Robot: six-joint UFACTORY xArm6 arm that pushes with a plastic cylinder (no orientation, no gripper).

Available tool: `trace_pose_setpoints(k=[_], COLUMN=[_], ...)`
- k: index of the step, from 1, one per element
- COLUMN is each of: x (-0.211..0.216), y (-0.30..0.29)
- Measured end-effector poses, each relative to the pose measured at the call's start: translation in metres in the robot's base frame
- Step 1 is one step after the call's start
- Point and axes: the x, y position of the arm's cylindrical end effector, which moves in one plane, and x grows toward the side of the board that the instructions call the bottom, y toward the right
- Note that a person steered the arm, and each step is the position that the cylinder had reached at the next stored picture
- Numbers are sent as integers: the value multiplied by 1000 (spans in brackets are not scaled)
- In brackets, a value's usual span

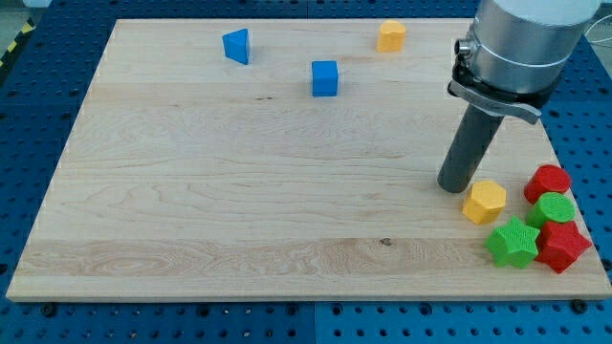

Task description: Slide blue cube to the left of red circle

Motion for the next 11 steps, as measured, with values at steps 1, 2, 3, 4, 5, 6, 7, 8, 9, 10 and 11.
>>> trace_pose_setpoints(k=[1, 2, 3, 4, 5, 6, 7, 8, 9, 10, 11], x=[7, 7, 7, -20, -59, -89, -113, -152, -170, -172, -188], y=[16, 24, 24, -3, -60, -126, -199, -233, -220, -170, -127])
